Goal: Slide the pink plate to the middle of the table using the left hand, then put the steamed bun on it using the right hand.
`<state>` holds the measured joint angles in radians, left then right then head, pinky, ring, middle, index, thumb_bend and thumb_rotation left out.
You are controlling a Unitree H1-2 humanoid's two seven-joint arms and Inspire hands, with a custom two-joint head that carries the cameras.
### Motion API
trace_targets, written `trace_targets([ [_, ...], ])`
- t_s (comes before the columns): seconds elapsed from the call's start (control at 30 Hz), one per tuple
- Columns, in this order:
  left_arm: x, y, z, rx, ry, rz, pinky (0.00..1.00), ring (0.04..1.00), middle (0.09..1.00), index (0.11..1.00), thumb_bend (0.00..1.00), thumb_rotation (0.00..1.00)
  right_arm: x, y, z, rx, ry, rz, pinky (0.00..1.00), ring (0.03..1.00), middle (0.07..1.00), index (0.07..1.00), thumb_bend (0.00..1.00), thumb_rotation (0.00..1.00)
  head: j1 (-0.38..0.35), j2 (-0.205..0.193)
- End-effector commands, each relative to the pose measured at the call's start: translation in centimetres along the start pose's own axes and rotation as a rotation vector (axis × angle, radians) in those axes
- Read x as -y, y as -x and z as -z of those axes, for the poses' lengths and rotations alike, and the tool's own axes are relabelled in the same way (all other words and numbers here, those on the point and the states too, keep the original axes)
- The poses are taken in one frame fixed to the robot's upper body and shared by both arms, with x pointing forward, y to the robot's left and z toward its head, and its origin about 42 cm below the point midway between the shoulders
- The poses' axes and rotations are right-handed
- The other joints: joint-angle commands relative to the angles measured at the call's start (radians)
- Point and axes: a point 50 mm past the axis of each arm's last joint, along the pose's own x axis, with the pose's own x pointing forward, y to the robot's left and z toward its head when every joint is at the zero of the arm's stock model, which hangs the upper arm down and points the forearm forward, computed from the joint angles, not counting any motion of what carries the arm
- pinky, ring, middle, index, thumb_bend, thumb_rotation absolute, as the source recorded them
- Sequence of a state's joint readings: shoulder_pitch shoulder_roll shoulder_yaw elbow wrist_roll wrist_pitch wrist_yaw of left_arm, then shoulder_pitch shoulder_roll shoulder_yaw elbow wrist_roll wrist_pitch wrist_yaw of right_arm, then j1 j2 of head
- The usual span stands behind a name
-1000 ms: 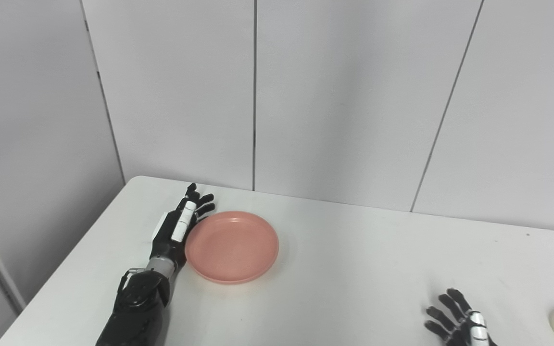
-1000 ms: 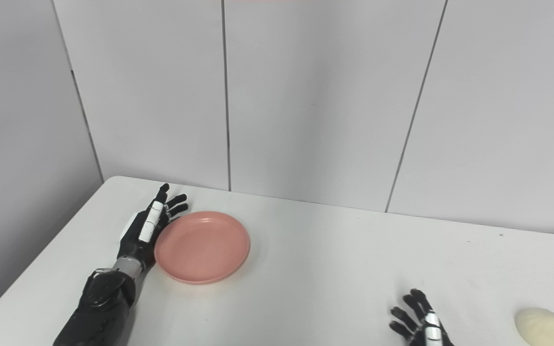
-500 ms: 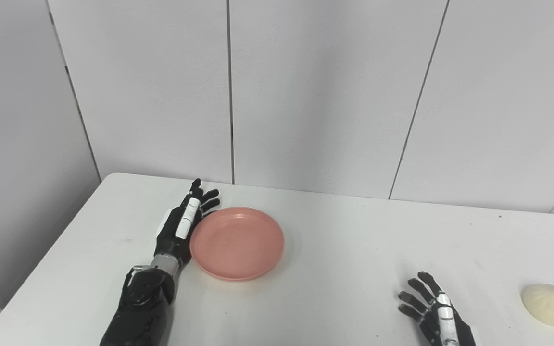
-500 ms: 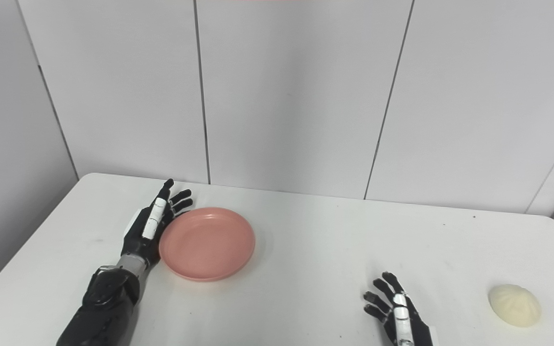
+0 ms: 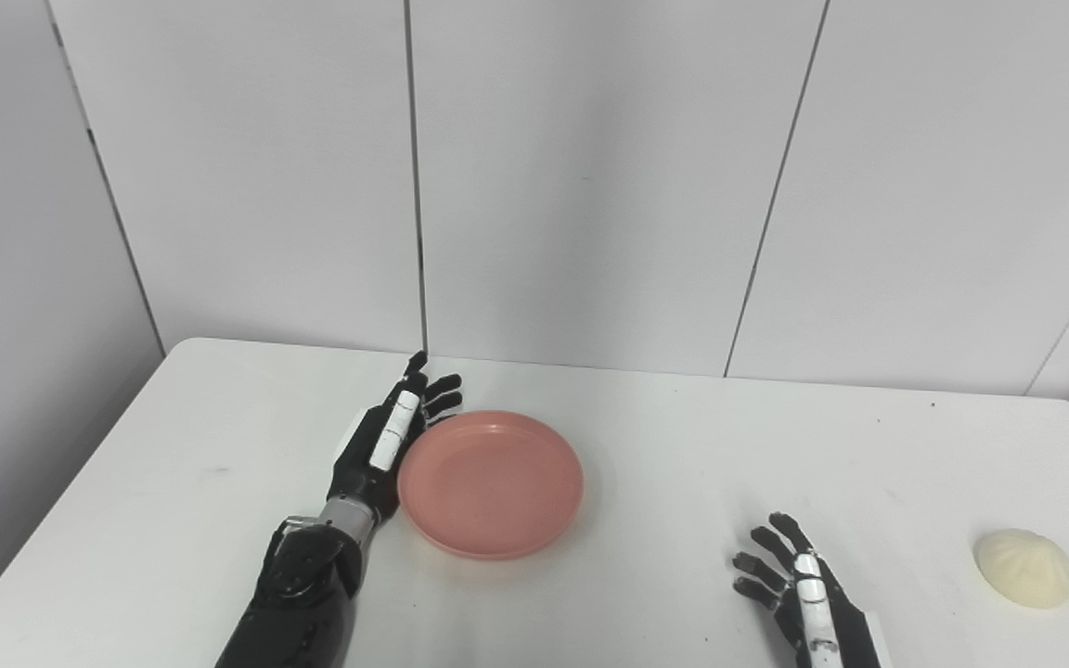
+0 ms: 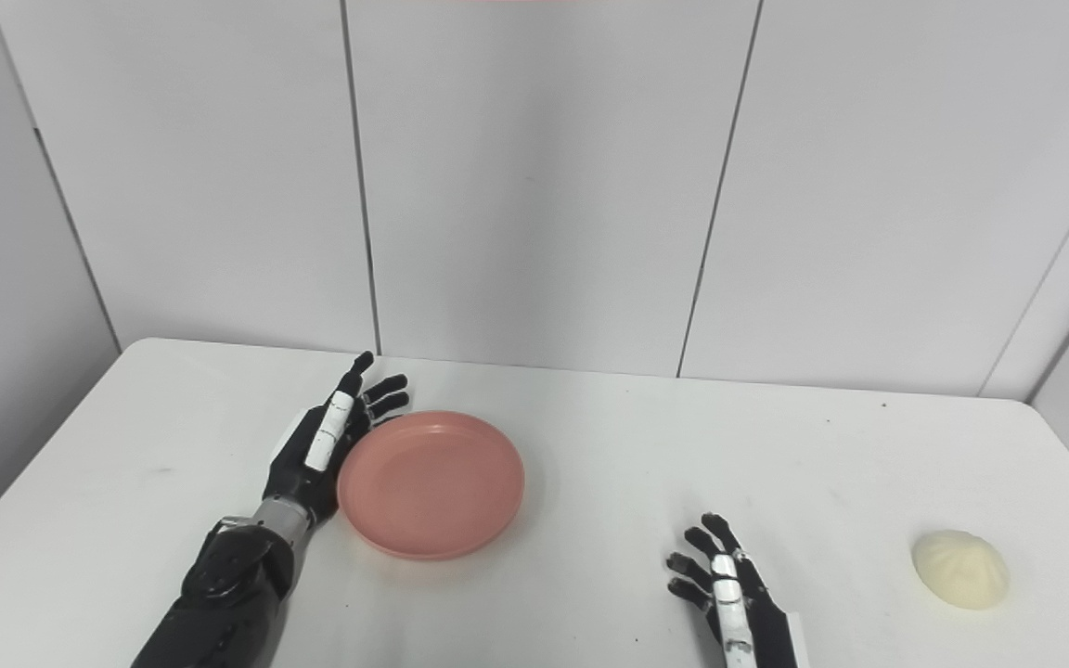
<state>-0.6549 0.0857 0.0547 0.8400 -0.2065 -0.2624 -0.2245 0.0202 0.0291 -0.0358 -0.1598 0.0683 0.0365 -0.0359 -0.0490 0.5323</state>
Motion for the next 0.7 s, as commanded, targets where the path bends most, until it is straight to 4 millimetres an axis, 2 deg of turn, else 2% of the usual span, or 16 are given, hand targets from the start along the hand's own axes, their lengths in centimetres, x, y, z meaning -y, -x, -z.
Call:
trace_targets([
  [0.0,1.6,0.2,1.4,-0.058,0.008,0.029,0.77,0.856,0.850,0.994,0.96,0.83,-0.8,-0.4,-1.2,0.033,-0.010,-0.016,0.73,0.749,0.822,0.848,0.76,0.89,0.000,0.001],
  [0.27,2.9,0.3,1.5,-0.057,0.051,0.060,0.80,0.849,0.849,0.994,0.98,0.81,-1.7,-0.4,-1.3,0.031,-0.002,-0.016,0.71,0.736,0.815,0.843,0.77,0.89,-0.052,0.017],
  [0.5,4.0,0.4,1.4,-0.058,0.056,0.077,0.79,0.828,0.846,0.988,1.00,0.82,-2.4,-0.4,-1.5,0.034,0.012,-0.017,0.70,0.725,0.801,0.833,0.76,0.91,-0.071,0.028],
  [0.67,4.6,0.4,1.3,-0.059,0.063,0.087,0.78,0.835,0.852,0.993,1.00,0.82,-3.2,-0.5,-1.7,0.042,0.028,-0.023,0.69,0.729,0.807,0.836,0.75,0.93,-0.112,0.035],
])
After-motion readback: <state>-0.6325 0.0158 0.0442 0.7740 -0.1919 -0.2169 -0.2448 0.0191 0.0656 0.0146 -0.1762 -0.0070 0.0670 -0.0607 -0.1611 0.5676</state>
